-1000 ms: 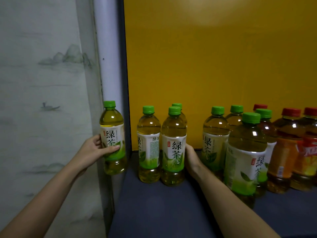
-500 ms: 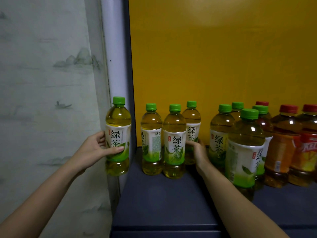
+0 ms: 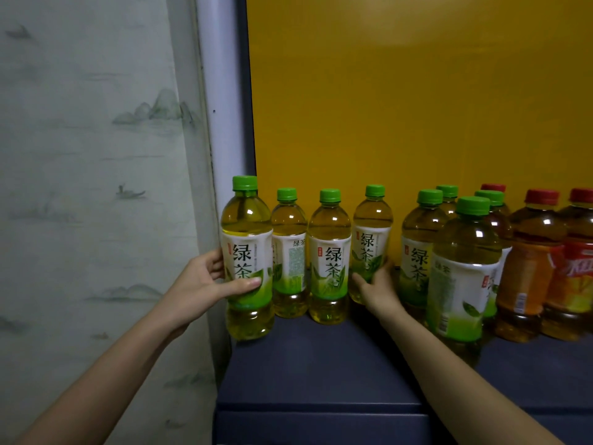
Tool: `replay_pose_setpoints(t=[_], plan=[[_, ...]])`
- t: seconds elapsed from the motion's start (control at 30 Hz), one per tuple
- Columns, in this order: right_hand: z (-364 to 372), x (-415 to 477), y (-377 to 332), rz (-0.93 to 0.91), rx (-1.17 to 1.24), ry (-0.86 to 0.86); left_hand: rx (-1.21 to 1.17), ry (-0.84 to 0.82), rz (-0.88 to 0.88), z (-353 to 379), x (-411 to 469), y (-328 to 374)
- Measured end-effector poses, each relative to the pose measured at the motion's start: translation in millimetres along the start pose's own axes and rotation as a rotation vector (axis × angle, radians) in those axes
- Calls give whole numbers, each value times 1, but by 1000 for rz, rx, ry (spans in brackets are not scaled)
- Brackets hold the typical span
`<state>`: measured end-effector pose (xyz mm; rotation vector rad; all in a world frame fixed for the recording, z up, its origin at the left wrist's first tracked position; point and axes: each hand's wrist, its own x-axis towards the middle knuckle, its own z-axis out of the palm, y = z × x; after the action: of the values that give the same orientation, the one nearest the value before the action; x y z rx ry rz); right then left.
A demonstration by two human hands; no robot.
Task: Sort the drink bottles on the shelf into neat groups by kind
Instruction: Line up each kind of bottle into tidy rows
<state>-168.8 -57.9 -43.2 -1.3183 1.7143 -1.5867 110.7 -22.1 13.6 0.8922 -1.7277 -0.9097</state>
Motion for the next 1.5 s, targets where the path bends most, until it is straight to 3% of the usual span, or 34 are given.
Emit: replay_pose_setpoints(t=[0.3,0.67,1.1,1.5], plan=[[-10,-24,-1,-121,-108,-39,67,-12,-40,22,-9,-14],[-24,-59,-9,-252,-104,-59,-45,-35,-40,30,-17,-16],[-41,-90,-15,-341,-344,107,-72,-21,-21,40,-18,-19],[-49,-108,-19,-314,-195,-121,-73,61,63,58,-13,-23]])
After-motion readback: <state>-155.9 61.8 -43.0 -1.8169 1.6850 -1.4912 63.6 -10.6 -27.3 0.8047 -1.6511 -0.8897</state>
